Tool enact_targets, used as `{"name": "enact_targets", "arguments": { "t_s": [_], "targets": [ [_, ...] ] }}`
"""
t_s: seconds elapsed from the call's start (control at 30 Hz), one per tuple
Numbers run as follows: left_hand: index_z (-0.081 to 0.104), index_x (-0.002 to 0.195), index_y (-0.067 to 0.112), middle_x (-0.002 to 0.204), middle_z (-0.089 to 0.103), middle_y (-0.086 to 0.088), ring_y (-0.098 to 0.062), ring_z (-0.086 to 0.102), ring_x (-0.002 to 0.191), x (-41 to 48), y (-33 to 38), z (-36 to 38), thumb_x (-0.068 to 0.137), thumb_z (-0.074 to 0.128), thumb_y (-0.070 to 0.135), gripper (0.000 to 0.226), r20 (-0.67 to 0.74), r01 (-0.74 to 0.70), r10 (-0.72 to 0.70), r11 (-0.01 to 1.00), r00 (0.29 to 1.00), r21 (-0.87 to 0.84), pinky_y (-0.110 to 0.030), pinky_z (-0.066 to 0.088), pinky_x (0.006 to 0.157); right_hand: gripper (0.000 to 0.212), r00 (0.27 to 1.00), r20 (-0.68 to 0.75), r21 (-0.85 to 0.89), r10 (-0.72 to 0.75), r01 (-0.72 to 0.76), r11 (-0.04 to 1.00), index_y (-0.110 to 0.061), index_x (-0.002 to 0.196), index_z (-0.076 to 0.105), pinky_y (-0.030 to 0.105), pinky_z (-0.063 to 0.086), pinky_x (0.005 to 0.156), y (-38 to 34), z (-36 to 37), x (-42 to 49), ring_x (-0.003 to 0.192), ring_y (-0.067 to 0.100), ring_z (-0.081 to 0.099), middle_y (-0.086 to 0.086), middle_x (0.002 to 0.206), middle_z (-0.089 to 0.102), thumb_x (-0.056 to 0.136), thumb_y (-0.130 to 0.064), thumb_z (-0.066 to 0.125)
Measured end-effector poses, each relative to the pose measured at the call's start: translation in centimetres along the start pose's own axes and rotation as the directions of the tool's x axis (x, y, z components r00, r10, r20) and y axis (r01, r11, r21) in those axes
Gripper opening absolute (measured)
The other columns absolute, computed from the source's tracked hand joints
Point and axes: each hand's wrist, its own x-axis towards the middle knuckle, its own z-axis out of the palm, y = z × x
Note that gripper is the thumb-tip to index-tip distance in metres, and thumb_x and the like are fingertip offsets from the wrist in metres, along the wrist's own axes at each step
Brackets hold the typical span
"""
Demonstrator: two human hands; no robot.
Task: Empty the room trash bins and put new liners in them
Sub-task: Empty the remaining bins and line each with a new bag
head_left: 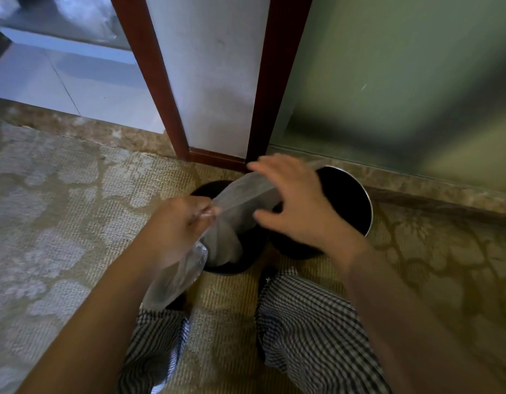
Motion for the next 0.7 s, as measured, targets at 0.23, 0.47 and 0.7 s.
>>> {"name": "enact_targets", "arguments": {
  "t_s": [0.23,0.47,0.7],
  "targets": [
    [0.074,0.076,0.023,0.072,0.065,-0.02,-0.037,0.059,0.063,-0.2,0.6,-0.7,0.072,0.058,0.069,0.049,0.271,0.083,-0.016,0.968,0.962,-0.238,-0.041,0.045,0.057,0.014,0.973,0.219,0.302,-0.073,0.004,0.953,-0.018,0.094,0.068,0.032,0.044,0.087,-1.0,1.4,0.8,0.092,0.01,0.059,-0.001,0.095,0.067,0.094,-0.021,0.054],
    [0.062,0.07,0.016,0.054,0.057,0.024,0.014,0.052,0.054,0.1,0.7,-1.5,0.093,0.055,0.017,0.023,0.045,0.149,-0.144,0.977,0.989,-0.155,-0.004,0.036,0.051,0.019,0.975,0.215,0.444,0.062,-0.154,0.882,-0.025,0.083,0.057,0.012,0.046,0.054,-1.1,0.9,0.3,0.053,-0.003,0.056,-0.011,0.058,0.056,0.097,-0.016,0.049],
    [0.054,0.08,0.018,0.074,0.057,0.004,-0.011,0.052,0.069,0.1,0.4,-0.9,0.092,0.055,0.029,0.016,-0.063,0.207,-0.218,0.968,0.974,-0.142,-0.025,0.034,0.057,0.02,0.977,0.003,0.451,0.214,-0.193,0.871,-0.015,0.083,0.062,0.014,0.038,0.059,-0.3,0.9,1.1,0.063,0.002,0.052,-0.005,0.071,0.059,0.097,-0.015,0.048]
  ]
}}
